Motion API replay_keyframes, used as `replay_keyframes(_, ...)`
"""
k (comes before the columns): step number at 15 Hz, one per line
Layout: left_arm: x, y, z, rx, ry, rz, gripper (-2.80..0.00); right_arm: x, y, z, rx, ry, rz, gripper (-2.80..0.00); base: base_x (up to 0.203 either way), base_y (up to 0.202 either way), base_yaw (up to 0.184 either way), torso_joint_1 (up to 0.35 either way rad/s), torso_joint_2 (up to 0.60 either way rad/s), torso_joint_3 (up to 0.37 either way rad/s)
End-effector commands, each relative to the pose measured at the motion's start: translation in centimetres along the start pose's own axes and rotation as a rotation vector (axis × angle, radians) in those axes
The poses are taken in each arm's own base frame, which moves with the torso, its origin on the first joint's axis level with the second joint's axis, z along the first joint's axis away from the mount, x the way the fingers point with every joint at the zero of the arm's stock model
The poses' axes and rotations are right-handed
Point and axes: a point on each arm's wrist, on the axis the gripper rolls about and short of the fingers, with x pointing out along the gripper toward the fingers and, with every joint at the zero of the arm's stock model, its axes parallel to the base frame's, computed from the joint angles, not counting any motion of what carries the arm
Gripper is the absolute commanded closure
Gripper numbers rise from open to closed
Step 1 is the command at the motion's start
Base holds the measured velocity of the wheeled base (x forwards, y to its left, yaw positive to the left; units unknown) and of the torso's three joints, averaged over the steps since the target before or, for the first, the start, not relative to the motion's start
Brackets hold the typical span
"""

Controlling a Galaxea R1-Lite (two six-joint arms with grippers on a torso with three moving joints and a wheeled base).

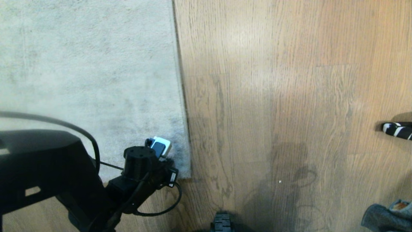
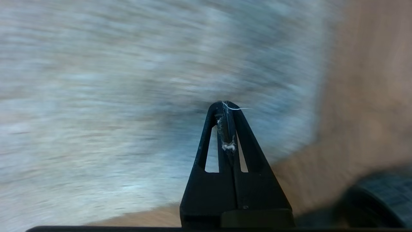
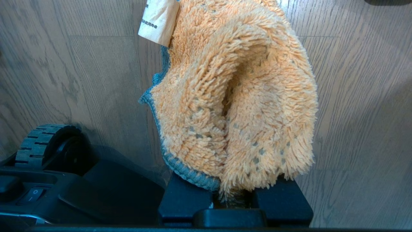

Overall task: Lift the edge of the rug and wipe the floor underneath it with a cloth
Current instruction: Put down the rag

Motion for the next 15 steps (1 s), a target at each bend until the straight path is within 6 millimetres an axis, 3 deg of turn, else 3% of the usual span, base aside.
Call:
replay_keyframes(1, 0.3, -0.9, -0.7, 0.014, 0.019, -0.040, 0.00, 0.0, 0.0, 0.0, -0.001, 0.002, 0.001, 0.00, 0.000, 0.000, 0.000, 0.000, 0.00, 0.000)
replay_keyframes(4, -0.4, -2.2, -0.6, 0.017, 0.017, -0.082, 0.00, 0.0, 0.0, 0.0, -0.001, 0.002, 0.000, 0.00, 0.000, 0.000, 0.000, 0.000, 0.00, 0.000)
replay_keyframes(9, -2.0, -1.3, -2.6, 0.043, 0.100, -0.074, 0.00, 0.0, 0.0, 0.0, -0.002, 0.002, 0.001, 0.00, 0.000, 0.000, 0.000, 0.000, 0.00, 0.000)
replay_keyframes(15, -0.2, 0.1, -2.8, 0.131, 0.098, -0.118, 0.00, 0.0, 0.0, 0.0, -0.002, 0.001, 0.003, 0.00, 0.000, 0.000, 0.000, 0.000, 0.00, 0.000)
